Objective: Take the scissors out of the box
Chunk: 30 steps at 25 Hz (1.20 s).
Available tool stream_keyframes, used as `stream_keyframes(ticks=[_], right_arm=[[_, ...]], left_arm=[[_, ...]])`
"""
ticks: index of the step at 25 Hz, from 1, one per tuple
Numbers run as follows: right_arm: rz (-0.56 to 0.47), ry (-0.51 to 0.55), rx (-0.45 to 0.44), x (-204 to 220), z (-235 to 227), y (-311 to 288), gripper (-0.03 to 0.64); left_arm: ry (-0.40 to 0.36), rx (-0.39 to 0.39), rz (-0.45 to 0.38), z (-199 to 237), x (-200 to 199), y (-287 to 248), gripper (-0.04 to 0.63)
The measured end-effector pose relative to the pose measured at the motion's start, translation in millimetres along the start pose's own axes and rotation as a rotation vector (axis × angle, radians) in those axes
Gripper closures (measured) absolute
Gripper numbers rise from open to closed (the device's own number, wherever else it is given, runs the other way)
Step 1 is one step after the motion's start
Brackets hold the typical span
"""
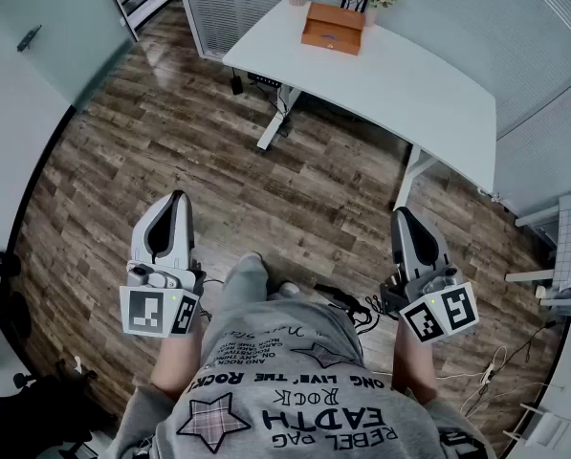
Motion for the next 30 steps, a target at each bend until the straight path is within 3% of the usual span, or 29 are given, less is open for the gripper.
stream_keyframes(ticks=[13, 21, 30], right_arm=[[-0.011, -0.008, 0.018, -2, -9, 12, 0.603], [-0.021, -0.042, 0.021, 5, -24, -1, 0.601], [-0.018, -0.030, 0.035, 4, -49, -44, 0.601]], left_arm=[[0.036, 0.037, 0.036, -14, 10, -8, 0.586], [0.020, 0.030, 0.062, -9, 15, -22, 0.586], [0.040, 0.073, 0.056, 13, 26, -89, 0.586]])
Point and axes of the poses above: the fingertips, and each gripper's own axes: y backward along the fingers, z to its left, x out of its underside, the point moved 8 cm from there along y, backward along the fingers, and after that the axes turned 13 degrees about y, right-handed, at the moved point
